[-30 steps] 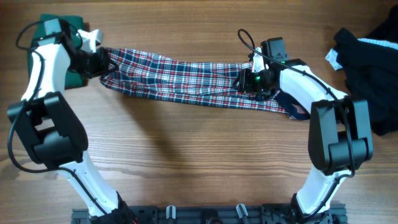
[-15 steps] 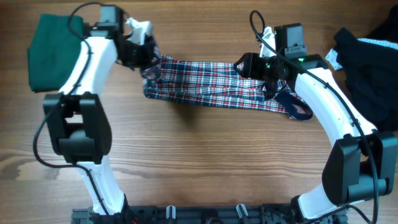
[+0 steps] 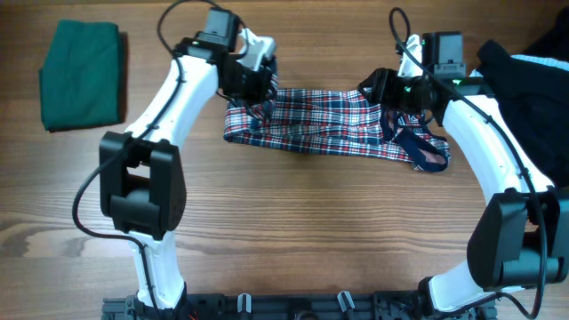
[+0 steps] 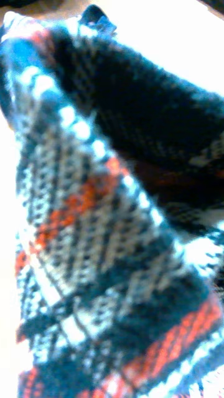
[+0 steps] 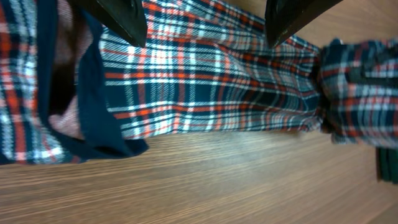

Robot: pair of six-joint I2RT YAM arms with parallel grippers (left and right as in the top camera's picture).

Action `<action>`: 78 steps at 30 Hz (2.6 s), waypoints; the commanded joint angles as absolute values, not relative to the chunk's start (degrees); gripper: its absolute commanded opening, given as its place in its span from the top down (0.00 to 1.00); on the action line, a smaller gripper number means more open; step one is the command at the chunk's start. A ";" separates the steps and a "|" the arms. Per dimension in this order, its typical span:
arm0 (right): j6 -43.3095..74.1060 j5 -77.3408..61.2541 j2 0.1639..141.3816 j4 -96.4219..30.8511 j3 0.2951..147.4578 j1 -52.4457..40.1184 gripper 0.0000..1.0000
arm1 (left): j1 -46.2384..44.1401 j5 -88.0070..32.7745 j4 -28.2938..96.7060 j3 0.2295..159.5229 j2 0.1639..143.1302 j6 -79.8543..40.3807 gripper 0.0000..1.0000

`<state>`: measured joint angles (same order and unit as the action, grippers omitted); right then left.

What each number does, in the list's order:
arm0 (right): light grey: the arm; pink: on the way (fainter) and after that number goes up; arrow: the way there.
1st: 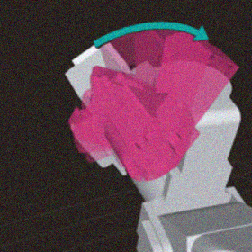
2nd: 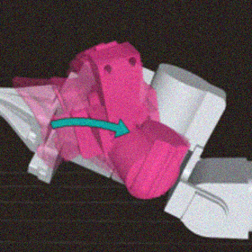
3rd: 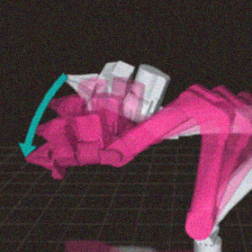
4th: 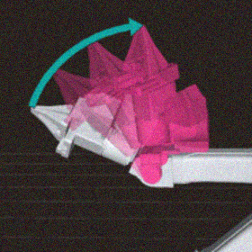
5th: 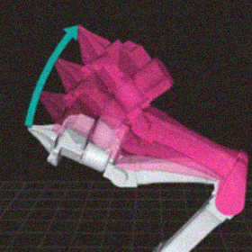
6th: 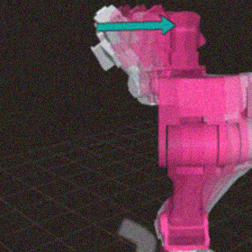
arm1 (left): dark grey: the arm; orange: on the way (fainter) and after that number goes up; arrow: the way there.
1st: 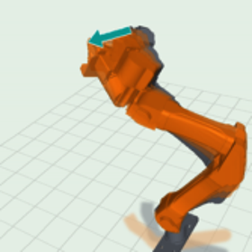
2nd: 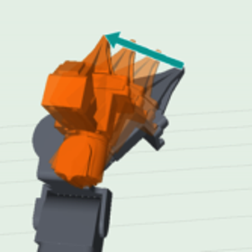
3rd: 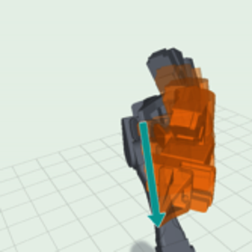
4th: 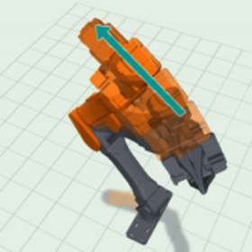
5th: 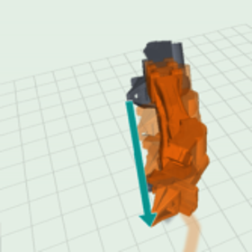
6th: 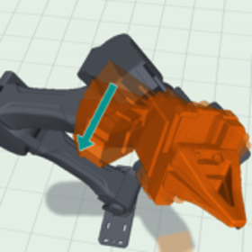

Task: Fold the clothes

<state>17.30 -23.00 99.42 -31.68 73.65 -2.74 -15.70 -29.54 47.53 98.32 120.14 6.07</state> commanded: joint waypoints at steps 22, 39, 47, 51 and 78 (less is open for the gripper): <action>16.69 -21.39 99.00 -31.18 74.26 -2.15 0.34 | -29.28 -25.82 43.22 99.66 117.78 5.50 0.00; 16.67 -21.37 99.00 -30.48 74.24 -2.15 0.43 | -19.75 -19.07 30.50 99.55 121.30 2.26 0.96; 16.69 -19.70 99.00 -30.46 74.26 -2.17 0.47 | -22.15 -19.68 29.85 99.53 127.26 -5.23 0.96; 16.73 -19.44 99.00 -30.46 74.26 -2.17 0.47 | -24.77 -19.07 29.65 99.53 127.76 -5.21 0.96; 16.69 -19.46 99.00 -30.41 74.24 -2.17 0.45 | -25.85 -16.38 31.57 102.06 128.03 -15.22 0.75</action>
<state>17.06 -20.49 99.42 -30.81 73.65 -2.15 -28.27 -17.82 28.75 101.45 132.86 -14.74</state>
